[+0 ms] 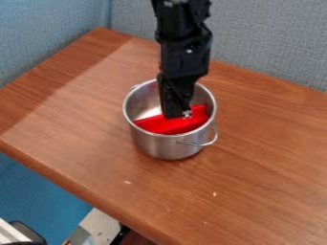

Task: Put the red object in the metal pot

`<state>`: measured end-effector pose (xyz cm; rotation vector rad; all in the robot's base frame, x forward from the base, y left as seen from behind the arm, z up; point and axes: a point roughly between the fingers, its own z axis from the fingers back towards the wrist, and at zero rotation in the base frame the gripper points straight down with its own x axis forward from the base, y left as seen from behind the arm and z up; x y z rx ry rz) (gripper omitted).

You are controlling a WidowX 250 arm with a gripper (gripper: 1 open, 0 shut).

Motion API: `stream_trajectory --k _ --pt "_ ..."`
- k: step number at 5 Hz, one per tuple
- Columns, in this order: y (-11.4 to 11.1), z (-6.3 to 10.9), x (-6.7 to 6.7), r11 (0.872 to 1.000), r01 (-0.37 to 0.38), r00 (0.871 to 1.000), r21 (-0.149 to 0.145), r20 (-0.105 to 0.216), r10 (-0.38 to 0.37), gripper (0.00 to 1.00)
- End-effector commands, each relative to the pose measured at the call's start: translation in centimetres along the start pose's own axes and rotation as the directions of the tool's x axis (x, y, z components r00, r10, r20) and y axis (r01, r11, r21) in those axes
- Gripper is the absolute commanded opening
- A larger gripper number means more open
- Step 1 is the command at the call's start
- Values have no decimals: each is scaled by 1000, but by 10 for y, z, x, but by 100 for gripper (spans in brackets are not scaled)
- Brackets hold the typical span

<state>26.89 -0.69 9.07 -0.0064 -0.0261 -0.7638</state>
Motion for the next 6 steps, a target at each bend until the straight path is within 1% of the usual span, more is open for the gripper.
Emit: stream_trajectory --k 1,2,3,4,5,6 --pt "7 25 -1 999 -25 998 45 60 22 0" --pt "11 42 -8 996 -52 995 66 84 47 0" --pt "16 69 -16 990 -99 988 96 132 86 0" --pt "23 91 -22 983 -136 981 126 153 116 0" --pt "31 107 -29 976 -171 974 138 174 146 0" --pt "20 120 -32 971 -187 968 146 195 157 0"
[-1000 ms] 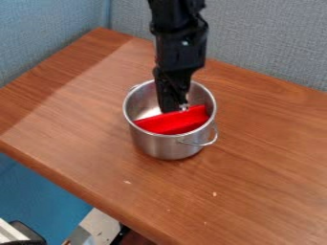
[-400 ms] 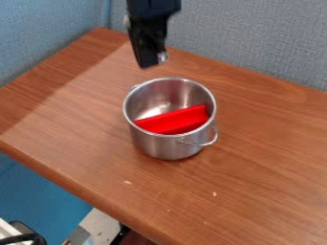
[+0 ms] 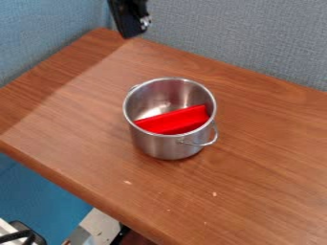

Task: Put the red object in the metal pot

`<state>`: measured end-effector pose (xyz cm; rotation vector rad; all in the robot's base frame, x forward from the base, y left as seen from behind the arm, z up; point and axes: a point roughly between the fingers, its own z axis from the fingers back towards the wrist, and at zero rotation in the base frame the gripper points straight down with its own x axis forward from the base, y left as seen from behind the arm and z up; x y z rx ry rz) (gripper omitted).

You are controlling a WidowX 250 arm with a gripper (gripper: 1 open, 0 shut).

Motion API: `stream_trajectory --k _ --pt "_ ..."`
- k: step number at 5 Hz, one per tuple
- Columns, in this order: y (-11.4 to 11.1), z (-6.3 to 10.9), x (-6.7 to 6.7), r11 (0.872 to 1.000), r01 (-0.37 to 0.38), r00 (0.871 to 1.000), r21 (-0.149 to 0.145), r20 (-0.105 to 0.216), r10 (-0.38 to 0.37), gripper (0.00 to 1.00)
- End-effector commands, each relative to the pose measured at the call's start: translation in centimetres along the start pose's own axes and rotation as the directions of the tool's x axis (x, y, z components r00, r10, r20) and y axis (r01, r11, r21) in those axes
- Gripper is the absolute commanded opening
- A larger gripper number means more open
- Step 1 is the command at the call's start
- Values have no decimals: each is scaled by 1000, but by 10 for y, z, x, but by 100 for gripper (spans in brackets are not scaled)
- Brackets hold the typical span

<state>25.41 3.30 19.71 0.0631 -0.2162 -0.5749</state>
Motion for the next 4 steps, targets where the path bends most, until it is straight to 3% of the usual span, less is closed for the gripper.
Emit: stream_trajectory --k 1,3,4 --pt "-3 0 7 1000 8 1000 12 15 -8 0" --pt "8 -17 -20 1000 10 999 -4 -49 -10 0" --pt "7 -22 -33 999 30 998 -17 -55 -31 0"
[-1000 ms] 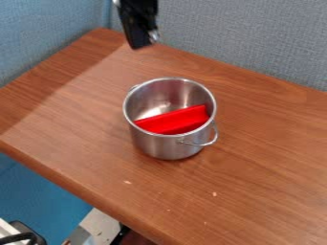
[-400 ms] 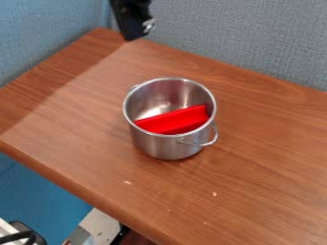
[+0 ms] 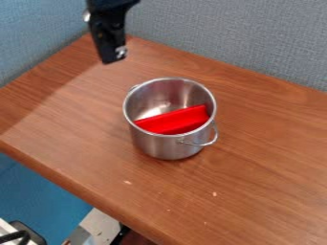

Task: Put the red object in the metal pot

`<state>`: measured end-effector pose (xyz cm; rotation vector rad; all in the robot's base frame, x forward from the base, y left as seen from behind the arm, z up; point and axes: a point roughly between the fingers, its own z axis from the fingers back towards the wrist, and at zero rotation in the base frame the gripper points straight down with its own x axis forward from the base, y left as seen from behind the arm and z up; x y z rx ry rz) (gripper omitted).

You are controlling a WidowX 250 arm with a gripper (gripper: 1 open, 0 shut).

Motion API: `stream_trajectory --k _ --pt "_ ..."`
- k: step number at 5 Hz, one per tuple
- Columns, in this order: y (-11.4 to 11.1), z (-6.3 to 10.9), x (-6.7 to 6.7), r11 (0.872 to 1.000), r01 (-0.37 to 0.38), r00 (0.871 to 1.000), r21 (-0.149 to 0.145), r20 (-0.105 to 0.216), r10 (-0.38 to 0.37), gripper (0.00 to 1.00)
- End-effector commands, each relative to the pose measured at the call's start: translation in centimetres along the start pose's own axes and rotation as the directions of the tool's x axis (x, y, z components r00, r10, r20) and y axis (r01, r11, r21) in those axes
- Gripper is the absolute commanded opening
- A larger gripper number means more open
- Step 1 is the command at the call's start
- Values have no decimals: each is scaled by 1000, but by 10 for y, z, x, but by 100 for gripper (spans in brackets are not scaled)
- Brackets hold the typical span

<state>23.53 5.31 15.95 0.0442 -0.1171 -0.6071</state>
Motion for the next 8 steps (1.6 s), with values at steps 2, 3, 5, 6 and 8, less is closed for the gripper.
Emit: stream_trajectory --k 2,3,5,6,8 --pt "-21 1 11 995 101 994 6 32 -101 0" --pt "-27 -6 17 993 118 993 -6 33 -118 0" --pt "-40 -14 19 991 135 990 -27 43 -133 0" --pt "-40 -14 20 992 119 991 -37 60 -117 0" --pt "-33 -19 21 995 79 995 -52 69 -76 0"
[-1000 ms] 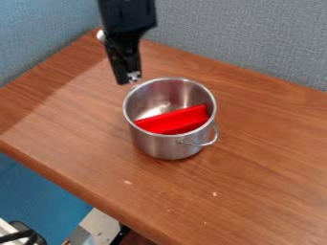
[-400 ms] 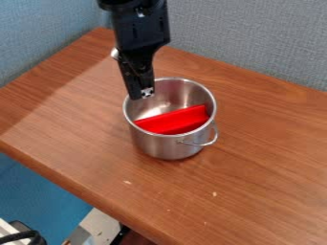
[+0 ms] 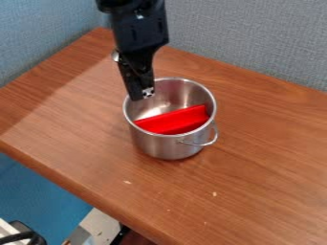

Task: Put the red object in the metal pot

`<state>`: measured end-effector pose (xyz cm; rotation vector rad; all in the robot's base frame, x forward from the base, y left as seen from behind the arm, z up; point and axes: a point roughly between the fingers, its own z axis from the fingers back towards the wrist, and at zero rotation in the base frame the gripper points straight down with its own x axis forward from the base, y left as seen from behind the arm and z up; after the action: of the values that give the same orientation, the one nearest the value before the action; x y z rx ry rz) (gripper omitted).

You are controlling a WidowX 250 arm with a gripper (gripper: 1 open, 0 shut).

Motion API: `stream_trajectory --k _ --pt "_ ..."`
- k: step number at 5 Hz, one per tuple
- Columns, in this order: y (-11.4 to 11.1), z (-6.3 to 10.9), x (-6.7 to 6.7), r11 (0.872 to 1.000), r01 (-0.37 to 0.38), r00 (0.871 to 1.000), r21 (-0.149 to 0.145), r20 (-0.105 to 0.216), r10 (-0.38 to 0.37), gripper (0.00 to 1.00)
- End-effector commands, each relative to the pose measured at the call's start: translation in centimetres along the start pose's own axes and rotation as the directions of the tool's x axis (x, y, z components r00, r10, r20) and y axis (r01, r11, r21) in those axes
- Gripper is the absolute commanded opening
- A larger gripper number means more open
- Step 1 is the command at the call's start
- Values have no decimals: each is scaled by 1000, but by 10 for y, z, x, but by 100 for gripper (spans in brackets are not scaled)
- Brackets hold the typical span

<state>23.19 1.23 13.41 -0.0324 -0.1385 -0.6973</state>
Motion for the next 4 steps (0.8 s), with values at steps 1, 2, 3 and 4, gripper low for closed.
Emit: stream_trajectory --k 1,2,3,4 --pt "7 4 4 1000 -26 999 8 32 25 0" --pt "10 3 6 999 -42 998 2 43 42 0" --pt "12 2 8 998 -58 997 -6 57 59 0" --pt "14 3 10 997 -74 995 -11 73 75 0"
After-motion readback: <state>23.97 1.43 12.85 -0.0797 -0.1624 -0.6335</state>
